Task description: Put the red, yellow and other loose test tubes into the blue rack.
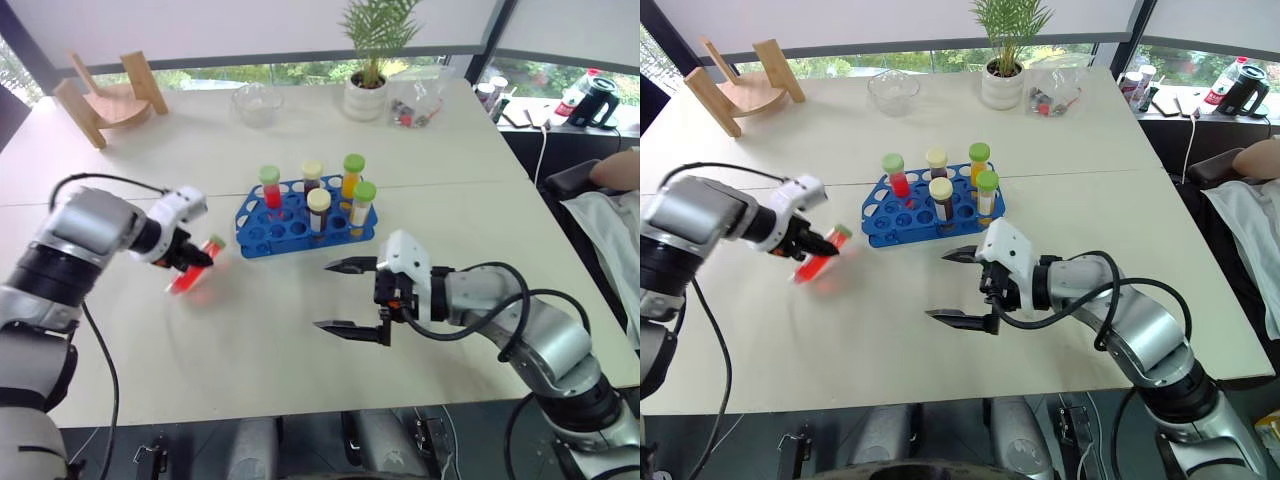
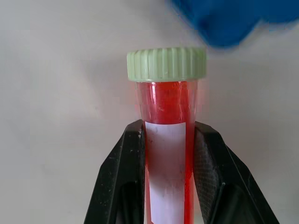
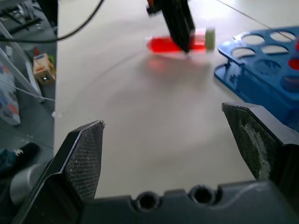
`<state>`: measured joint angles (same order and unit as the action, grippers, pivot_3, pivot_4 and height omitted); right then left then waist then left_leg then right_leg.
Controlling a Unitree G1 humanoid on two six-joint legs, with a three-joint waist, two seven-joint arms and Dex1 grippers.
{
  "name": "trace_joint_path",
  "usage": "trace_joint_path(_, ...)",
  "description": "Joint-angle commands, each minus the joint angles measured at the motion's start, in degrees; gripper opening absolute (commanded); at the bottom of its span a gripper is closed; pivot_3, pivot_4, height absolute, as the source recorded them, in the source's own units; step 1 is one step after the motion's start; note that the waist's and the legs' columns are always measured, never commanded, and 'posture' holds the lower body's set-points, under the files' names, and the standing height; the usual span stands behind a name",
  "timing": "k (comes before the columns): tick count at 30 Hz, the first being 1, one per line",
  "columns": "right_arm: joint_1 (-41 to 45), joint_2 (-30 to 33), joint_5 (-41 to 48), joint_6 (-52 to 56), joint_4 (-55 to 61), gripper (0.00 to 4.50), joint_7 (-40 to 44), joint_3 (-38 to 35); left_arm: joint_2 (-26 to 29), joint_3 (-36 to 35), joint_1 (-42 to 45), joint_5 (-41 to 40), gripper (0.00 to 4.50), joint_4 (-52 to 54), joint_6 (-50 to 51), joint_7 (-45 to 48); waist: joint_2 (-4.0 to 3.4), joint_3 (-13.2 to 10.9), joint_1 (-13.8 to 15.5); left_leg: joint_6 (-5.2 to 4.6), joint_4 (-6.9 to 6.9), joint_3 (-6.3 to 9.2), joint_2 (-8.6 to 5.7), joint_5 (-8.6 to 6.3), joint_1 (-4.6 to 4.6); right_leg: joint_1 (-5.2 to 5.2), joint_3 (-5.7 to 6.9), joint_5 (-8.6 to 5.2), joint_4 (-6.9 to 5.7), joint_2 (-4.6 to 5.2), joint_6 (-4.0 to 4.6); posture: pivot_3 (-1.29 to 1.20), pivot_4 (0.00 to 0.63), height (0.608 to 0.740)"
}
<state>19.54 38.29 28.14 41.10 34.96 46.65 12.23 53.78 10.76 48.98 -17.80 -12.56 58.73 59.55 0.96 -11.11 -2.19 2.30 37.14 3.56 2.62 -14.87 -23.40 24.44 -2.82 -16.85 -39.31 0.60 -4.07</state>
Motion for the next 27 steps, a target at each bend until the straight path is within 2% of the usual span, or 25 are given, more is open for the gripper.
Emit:
trace_joint_path(1, -0.60, -0.61, -0.39, -1.99, 0.06, 4.50, -1.30, -2.60, -1.27, -16.47, -2.80, -5.96, 0.81, 7.04, -9.47, -1.92, -0.04, 0.02, -0.12, 0.00, 0.00, -0.01, 0.00, 0.00, 0.00, 0.00, 0.00, 0.00, 0.00, 0.02, 0.00, 0.00, 0.150, 0.740)
trace_joint_path(4, 0.08, -2.41, -0.63, -2.46, -2.32, 4.50, -2.61, -2.92, -8.63, -26.57, -6.28, -13.82, 0.81, 13.56, -7.58, -6.32, -0.08, 0.05, -0.01, 0.01, 0.00, -0.08, -0.04, 0.00, 0.06, -0.06, -0.05, 0.00, 0.01, 0.08, -0.01, 0.00, 0.150, 0.740)
trace_joint_path(6, 1.03, -3.75, -0.84, -2.84, -4.27, 4.50, -3.23, -3.05, -13.58, -29.22, -8.82, -16.54, 0.81, 17.69, -7.84, -9.52, -0.07, 0.06, 0.17, 0.02, 0.05, -0.06, -0.04, 0.01, 0.08, -0.13, -0.04, 0.01, -0.03, 0.08, -0.02, 0.00, 0.150, 0.740)
trace_joint_path(8, 2.29, -5.06, -1.94, -4.11, -7.81, 4.50, -3.66, -3.12, -19.90, -28.39, -12.95, -16.21, 0.81, 20.83, -13.40, -12.36, -0.06, 0.05, 0.18, 0.05, 0.12, -0.05, -0.04, 0.03, 0.08, -0.15, -0.04, 0.05, -0.04, 0.07, -0.08, 0.00, 0.150, 0.740)
trace_joint_path(13, 3.17, -6.12, -3.43, -5.70, -12.04, 4.50, -3.93, -3.29, -28.12, -24.18, -18.25, -13.10, 0.81, 20.33, -23.46, -15.06, -0.03, 0.06, 0.47, 0.08, 0.12, -0.07, -0.08, 0.04, 0.12, -0.19, -0.08, 0.09, -0.03, 0.09, -0.10, 0.00, 0.150, 0.740)
trace_joint_path(17, 2.63, -5.50, -3.32, -5.55, -12.21, 4.50, -3.65, -4.06, -30.94, -19.54, -21.61, -8.98, 0.81, 16.97, -31.33, -14.84, -0.06, 0.08, 0.93, 0.07, 0.06, -0.10, -0.08, 0.04, 0.15, -0.18, -0.12, 0.09, -0.01, 0.06, -0.10, 0.00, 0.150, 0.740)
trace_joint_path(27, 2.56, -6.24, -3.48, -4.61, -11.85, 4.50, -5.27, -4.87, -34.73, -16.86, -17.78, -5.33, 0.81, 6.59, -41.58, -15.87, -0.04, 0.09, 1.44, 0.07, 0.11, -0.08, -0.14, 0.04, 0.17, -0.24, -0.10, 0.11, 0.00, 0.08, -0.11, 0.00, 0.150, 0.740)
